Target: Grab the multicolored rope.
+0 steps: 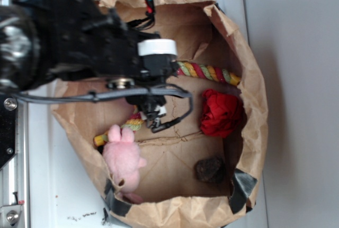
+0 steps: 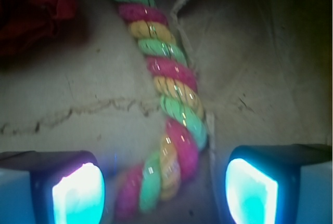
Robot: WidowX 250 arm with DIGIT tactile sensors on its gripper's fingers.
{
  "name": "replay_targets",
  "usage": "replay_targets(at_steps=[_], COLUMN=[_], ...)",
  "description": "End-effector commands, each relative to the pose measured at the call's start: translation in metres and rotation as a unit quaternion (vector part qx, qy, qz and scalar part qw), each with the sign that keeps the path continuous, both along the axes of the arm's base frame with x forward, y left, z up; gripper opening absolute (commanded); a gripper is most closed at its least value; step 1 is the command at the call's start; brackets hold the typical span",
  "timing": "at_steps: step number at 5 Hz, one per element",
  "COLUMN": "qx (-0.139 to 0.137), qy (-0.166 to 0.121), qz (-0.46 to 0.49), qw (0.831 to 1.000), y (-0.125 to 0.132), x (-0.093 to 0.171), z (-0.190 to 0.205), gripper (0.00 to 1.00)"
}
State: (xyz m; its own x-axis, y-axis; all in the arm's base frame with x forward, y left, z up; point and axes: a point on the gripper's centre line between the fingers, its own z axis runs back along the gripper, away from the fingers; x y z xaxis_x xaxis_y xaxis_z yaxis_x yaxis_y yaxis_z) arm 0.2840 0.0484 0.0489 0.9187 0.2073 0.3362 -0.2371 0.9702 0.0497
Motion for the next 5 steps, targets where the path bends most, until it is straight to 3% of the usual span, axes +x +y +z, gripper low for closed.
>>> replay_targets(at_steps=[1, 3, 5], qx=[0.003, 0.029, 0.059], qy=[-0.01, -0.018, -0.049], qz=[0.021, 0.021, -0.001], qw=[1.0, 0.999, 0.997], y=[-0.003, -0.002, 0.008], x=[0.03, 0.044, 0.04], z=[0.018, 0.004, -0.015], gripper=[1.0, 1.0, 1.0])
